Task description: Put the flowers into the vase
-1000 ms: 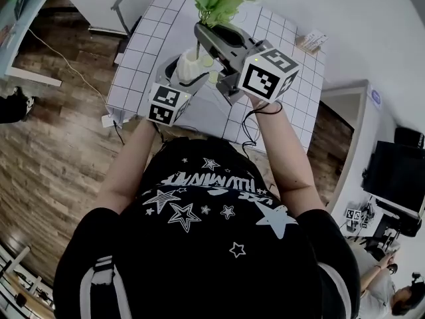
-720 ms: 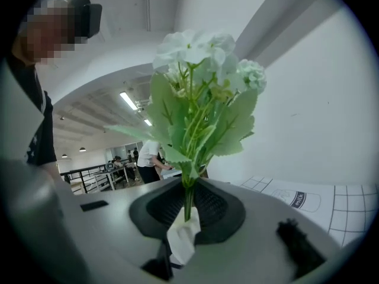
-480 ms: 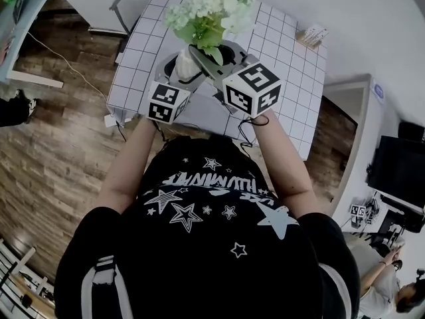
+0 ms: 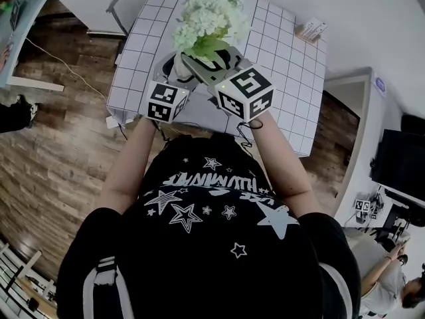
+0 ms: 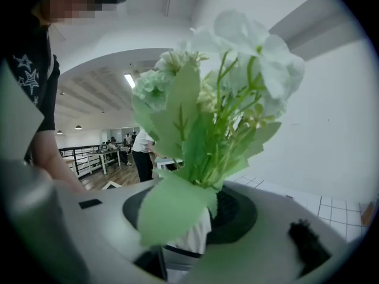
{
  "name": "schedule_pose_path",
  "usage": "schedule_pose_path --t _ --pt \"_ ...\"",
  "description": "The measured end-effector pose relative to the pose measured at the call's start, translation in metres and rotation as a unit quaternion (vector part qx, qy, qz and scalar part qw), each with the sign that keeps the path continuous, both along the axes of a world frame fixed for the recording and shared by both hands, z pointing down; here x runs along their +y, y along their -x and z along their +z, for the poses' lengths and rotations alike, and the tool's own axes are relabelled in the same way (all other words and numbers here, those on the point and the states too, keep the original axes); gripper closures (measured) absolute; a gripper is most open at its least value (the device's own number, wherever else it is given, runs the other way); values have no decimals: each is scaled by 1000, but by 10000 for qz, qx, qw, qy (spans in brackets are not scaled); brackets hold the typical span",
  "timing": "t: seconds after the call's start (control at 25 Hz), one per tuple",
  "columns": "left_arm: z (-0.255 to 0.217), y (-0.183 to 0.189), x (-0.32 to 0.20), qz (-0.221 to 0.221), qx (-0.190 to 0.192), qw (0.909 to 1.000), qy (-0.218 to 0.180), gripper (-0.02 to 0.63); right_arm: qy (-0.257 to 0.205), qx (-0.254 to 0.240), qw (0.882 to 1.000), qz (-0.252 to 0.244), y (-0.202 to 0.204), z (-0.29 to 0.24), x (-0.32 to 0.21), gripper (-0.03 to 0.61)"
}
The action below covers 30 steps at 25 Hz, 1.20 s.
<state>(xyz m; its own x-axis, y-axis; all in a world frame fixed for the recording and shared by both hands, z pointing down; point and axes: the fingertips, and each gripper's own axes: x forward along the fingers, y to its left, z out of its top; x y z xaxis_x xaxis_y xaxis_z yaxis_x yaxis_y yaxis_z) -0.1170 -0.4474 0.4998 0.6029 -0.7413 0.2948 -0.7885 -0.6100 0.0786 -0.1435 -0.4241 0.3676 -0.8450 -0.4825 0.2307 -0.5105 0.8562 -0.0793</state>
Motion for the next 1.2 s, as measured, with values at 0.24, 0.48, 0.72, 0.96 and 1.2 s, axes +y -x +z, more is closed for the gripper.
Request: schedule_pose_path --t 0.24,0.48,0.72,0.96,1.2 --pt "0 0 1 30 19 10000 12 233 -55 166 9998 113 -2 1 5 416" --pt "0 2 0 3 124 9999 43 232 89 61 9995 310 -14 5 9 411" --pt "3 1 0 38 194 9997 145 227 197 -99 9982 553 -32 9 15 411" --pt "9 1 0 129 211 9994 248 222 254 -154 9956 888 -45 13 17 411" --pt "12 -1 1 366 63 9990 253 222 338 -210 9913 1257 -58 17 17 411"
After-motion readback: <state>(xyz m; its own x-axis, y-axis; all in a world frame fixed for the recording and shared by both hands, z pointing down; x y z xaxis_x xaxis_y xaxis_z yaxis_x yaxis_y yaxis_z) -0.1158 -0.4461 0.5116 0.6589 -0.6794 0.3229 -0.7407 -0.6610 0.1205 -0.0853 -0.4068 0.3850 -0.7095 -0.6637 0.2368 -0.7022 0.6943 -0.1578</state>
